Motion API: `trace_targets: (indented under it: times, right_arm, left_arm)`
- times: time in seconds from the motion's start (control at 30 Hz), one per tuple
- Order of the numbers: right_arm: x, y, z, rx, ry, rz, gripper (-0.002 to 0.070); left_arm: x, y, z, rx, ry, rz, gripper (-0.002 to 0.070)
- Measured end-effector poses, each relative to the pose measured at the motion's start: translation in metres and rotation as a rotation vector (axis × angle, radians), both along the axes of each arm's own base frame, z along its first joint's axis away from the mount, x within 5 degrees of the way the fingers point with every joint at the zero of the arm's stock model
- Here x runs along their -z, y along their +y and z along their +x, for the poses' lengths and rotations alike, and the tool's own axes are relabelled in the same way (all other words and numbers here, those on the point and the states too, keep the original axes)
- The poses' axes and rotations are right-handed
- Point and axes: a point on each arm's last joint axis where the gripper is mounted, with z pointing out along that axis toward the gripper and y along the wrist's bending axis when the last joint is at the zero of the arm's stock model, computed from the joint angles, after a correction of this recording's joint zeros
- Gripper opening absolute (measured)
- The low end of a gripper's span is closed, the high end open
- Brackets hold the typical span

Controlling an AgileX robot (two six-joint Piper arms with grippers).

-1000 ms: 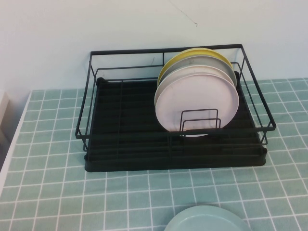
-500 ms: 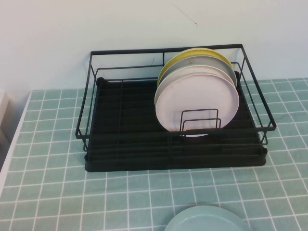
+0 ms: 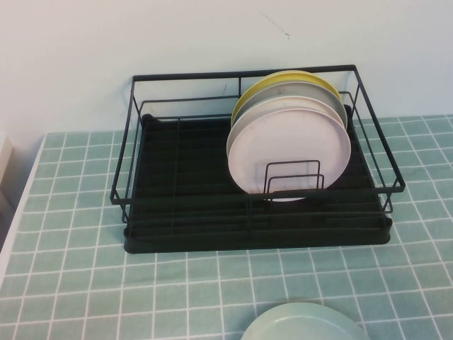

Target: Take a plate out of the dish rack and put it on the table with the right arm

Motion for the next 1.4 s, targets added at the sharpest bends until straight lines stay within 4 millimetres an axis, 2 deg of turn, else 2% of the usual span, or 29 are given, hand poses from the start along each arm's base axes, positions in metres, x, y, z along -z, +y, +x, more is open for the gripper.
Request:
trace_targets:
  times: [0.07, 0.17, 0.3, 0.7, 1.4]
  right_arm:
    - [0.03, -0.002, 0.008, 0.078, 0.095, 0.037, 0.0]
    - [0.06, -0.007, 0.013, 0.192, 0.181, 0.039, 0.0]
    - [0.082, -0.014, 0.016, 0.317, 0.234, 0.01, 0.0]
    - [0.088, -0.017, 0.014, 0.394, 0.302, 0.103, 0.0]
    - [0.088, -0.018, 0.014, 0.398, 0.304, 0.109, 0.0]
  left_arm:
    - [0.0, 0.0, 0.0, 0.0, 0.0, 0.0, -0.0003]
    - [0.0, 0.0, 0.0, 0.0, 0.0, 0.0, -0.0003]
    - [0.0, 0.0, 0.0, 0.0, 0.0, 0.0, -0.0003]
    - [0.0, 0.0, 0.0, 0.0, 0.0, 0.0, -0.0003]
    - [0.0, 0.0, 0.0, 0.0, 0.0, 0.0, -0.0003]
